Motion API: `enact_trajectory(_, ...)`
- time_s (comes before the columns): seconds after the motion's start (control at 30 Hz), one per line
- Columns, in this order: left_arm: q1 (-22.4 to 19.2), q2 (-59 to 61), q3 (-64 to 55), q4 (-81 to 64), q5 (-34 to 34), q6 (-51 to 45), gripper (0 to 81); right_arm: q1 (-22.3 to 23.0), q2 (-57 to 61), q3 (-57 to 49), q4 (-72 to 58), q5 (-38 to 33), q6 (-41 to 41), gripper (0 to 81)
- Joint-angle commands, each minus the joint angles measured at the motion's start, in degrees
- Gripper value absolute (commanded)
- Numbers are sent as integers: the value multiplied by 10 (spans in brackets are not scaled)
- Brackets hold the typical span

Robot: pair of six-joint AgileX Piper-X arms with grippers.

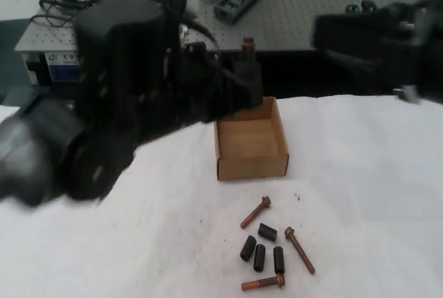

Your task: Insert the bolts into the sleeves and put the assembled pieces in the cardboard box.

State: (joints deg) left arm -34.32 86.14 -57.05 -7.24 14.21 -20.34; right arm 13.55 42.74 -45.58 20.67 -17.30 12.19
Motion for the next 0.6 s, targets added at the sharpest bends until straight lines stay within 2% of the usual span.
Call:
enact_trajectory(0.0,9,45,-65,34,-17,-9,6,-7,-8,-6,26,12,-6,435)
enact_trajectory(0.17,12,207,-275,195,-31,-2,6,-36,-45,-5,127,74,-9,435)
enact_trajectory(0.33,12,358,-468,297,-37,-2,6,-44,-47,-5,190,103,-13,435)
enact_trajectory(0.57,12,483,-614,432,-35,-5,6,-44,-47,-5,219,129,-19,435)
